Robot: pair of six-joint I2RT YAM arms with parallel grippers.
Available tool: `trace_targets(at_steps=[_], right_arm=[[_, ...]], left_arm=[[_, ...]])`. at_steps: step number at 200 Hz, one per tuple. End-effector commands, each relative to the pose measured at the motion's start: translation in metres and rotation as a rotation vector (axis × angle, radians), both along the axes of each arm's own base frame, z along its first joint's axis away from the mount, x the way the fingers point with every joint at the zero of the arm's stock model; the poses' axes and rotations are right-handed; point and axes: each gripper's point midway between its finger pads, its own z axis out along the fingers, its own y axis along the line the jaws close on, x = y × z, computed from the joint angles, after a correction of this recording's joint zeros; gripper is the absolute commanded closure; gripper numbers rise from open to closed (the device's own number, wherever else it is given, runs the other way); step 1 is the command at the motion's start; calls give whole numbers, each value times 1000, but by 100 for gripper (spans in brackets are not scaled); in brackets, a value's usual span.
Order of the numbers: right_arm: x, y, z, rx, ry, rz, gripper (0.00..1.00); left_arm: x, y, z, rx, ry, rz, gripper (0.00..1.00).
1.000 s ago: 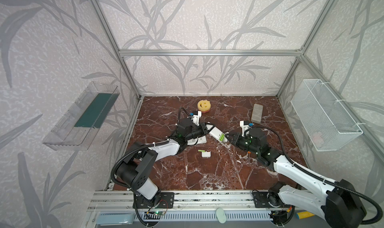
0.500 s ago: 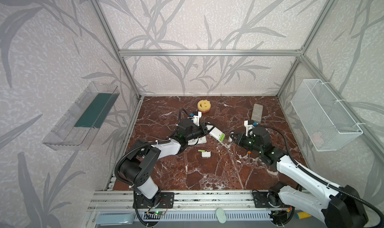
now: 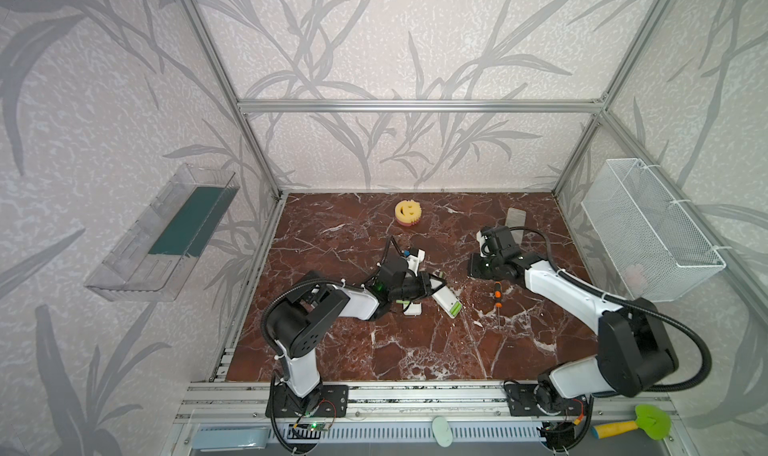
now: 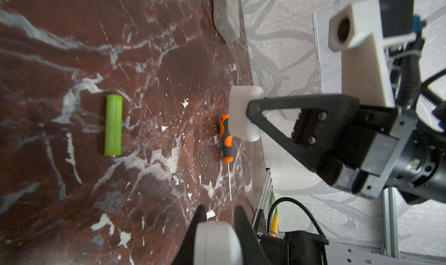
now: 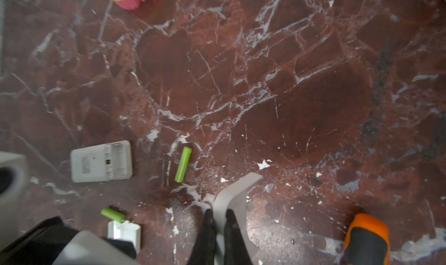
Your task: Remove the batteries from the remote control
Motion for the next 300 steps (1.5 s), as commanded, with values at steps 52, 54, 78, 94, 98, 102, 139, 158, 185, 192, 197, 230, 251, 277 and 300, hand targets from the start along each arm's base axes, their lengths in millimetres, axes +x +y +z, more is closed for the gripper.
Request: trace_targets(at_steps=[52,54,78,94,98,102,139,158,185,192,197,230,251,277,300], right_arm=[[16,-22,-56,-289,191,80,95],[17,-22,-56,-290,191,82,95],[19,-23,-59,-302,196,83,91],[20,-23,-57,-307,191,83,84],[20,-23,-57,-309,190,83,82],[20,-24,-56,-310,190,82,79],[21,-22,-50,-301,182,86,61],[20,-20,-45,-284,175,90,57],[17,-18,-28,-259,142,88,55],[16,-19,-23,-256,130,86,55],[16,-19,-19,-254,120,85,55],[5,-21,4,-209,58,65,55],[-5,-21,9,-173,46,53,55],[-20,-21,6,-131,51,44,55],[-28,-26,3,-139,60,36,54]], left_arm=[[-16,-46,-22,-19,20,-79,100],[-16,-46,-23,-17,21,-78,100],[-16,-43,-36,25,42,-61,100],[-17,-40,-42,62,56,-61,95],[-17,-40,-43,69,56,-61,94],[-18,-39,-44,78,58,-62,92],[-16,-28,-49,179,36,-49,75],[-12,-26,-47,202,26,-44,68],[-8,-21,-43,240,2,-37,63],[-6,-20,-42,243,-1,-35,63],[-5,-19,-41,243,-5,-34,64],[6,-12,-32,220,-27,-12,79],[12,-5,-30,246,-54,9,79],[16,1,-39,249,-25,19,75],[17,7,-41,262,-25,40,67]])
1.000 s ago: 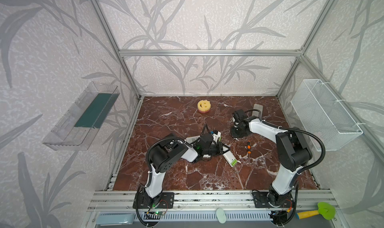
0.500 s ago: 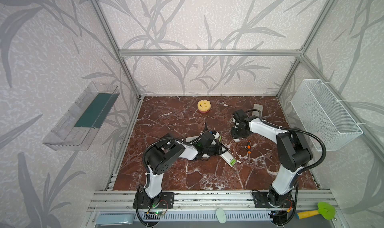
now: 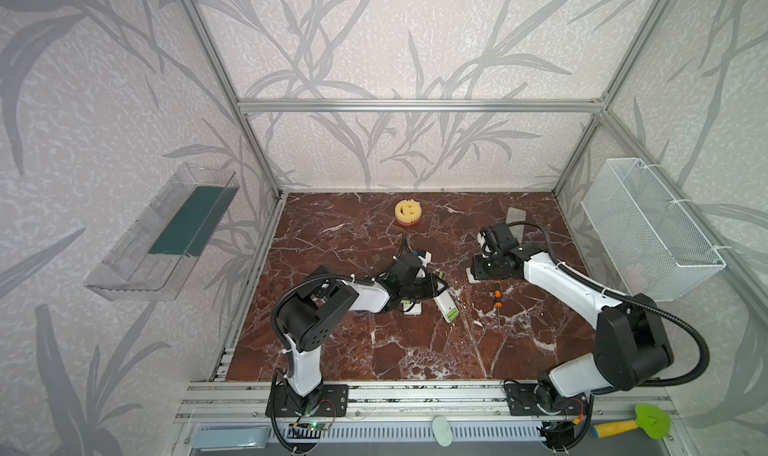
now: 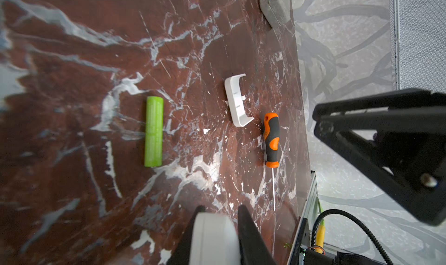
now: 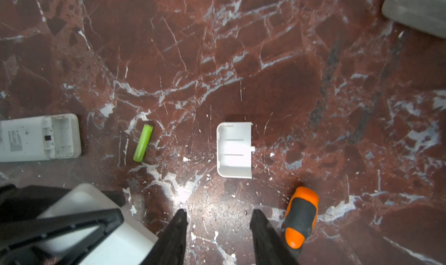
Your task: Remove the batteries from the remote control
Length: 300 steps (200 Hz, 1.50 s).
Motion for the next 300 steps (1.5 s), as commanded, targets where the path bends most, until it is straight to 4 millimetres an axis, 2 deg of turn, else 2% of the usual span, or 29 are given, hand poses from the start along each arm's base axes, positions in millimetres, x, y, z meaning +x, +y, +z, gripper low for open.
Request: trace_targets(at_steps=[1,30,56,133,186,237,276,300], right_arm=[[-7,-2,2,21,4,-19,54],[-12,-12,0,-20,6,-42,53],[-18,-29,-1,-81,24,-89,51],[-33,-70,-8,-146,84,-169,46],[-42,-71,-21,-139,145,-169,46],[-49,-70,-37,-139,197,-166,46],[-50,-67,-64,-108,269,-184,45],[-48,-70,-75,-139,315,-200,50]], left_arm=[[1,11,-8,43,-6,24,66],[1,16,-8,78,-17,24,58],[4,23,-5,102,-29,33,49],[17,51,10,168,-88,55,45],[24,62,19,171,-112,69,44],[21,68,49,189,-197,47,45],[18,74,75,213,-268,26,46],[17,81,84,242,-299,41,46]])
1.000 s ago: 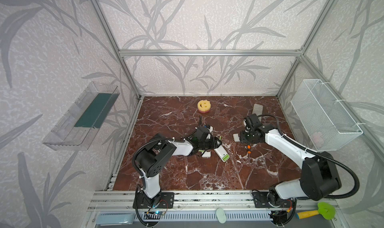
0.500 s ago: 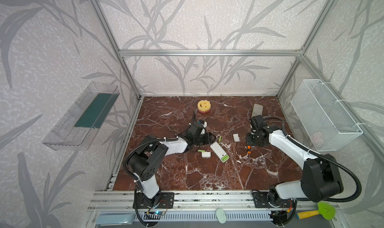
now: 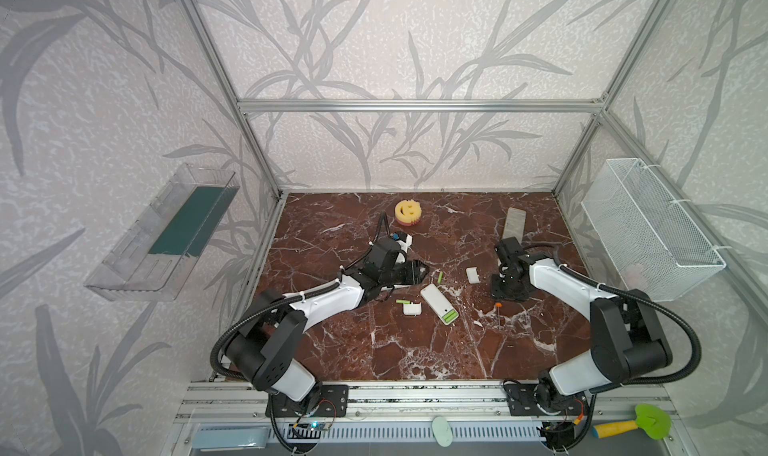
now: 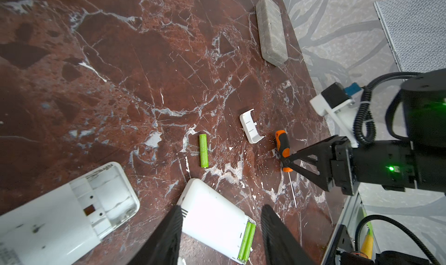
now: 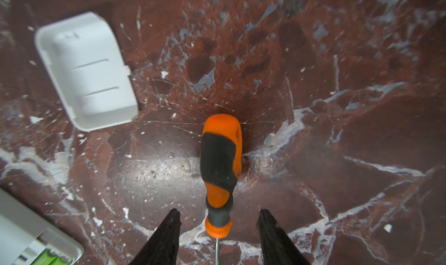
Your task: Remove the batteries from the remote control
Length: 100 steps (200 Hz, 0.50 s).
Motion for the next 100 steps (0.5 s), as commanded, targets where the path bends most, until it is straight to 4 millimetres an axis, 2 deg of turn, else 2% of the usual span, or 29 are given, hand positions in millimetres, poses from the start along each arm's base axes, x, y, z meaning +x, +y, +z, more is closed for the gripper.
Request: trace_targets(at_steps=[1,37,63,84,100], right_arm=[[0,-1,-10,-8,43,-22,50],[7,-3,-25,-31,74,-26,57],[8,-2,-24,-24,74,-21,77],[10,-3,-9,-14,3,-26,89],[12,-1,12,15,-76,-22,91]], left_arm=[[1,10,13,57,-56,11,46],[-3,26,19,96,-121,45,47],[-8,33,25,108,-176,45,48],[-12,30,37,104,-255,26,49],[-15,24,48,87,-319,14,50]])
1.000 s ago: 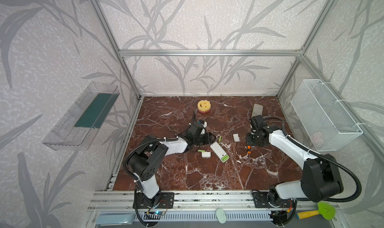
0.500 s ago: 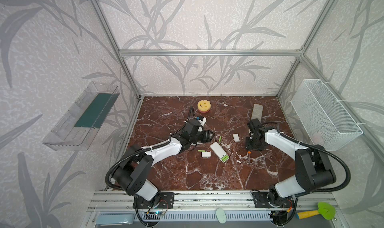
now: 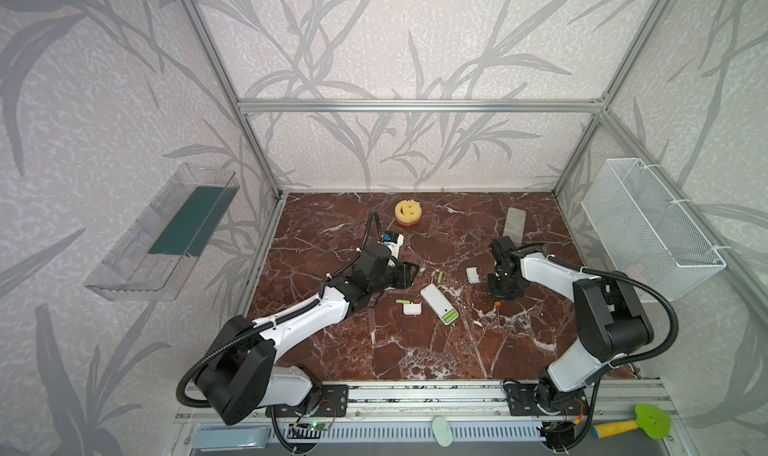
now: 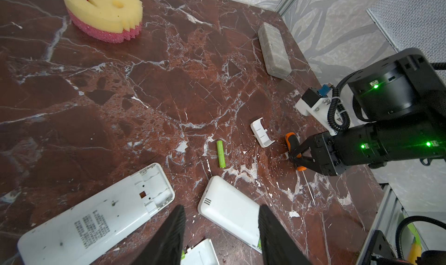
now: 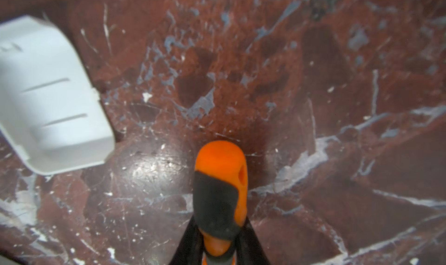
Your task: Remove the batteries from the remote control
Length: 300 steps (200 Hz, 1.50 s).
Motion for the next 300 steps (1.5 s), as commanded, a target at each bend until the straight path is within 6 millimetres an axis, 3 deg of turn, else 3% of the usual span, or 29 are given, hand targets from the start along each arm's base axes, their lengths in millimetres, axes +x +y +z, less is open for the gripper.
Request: trace_targets(at_steps=[1,36,73,107,134,167,213,243,261,300], right_arm=[[2,-1,27,25,-103,-7,90],[5,20,95,95,-345,58,91],[-1,61,170,215,-644,126,95],[-10,87,211,273,-860,177,96],[-14,99,228,335,-916,170,97],[-19,110,245,384,-961,171,97],[-25,112,257,441,-977,154,98],[-29,108,258,463,-976,129,98],[-31,109,259,486,-975,122,98],[-32,103,253,443,-954,114,98]], left_arm=[[-1,-4,20,5,-130,-17,50],[-7,-28,29,21,-156,-30,50],[-36,-83,48,-37,-219,-222,50],[-69,-128,63,-104,-211,-397,52],[-89,-153,68,-127,-209,-457,57],[-89,-162,62,-126,-204,-435,56],[-80,-157,53,-94,-192,-376,58],[-77,-150,55,-92,-204,-341,67],[-74,-146,56,-88,-212,-315,68],[-76,-134,73,-94,-265,-305,68]])
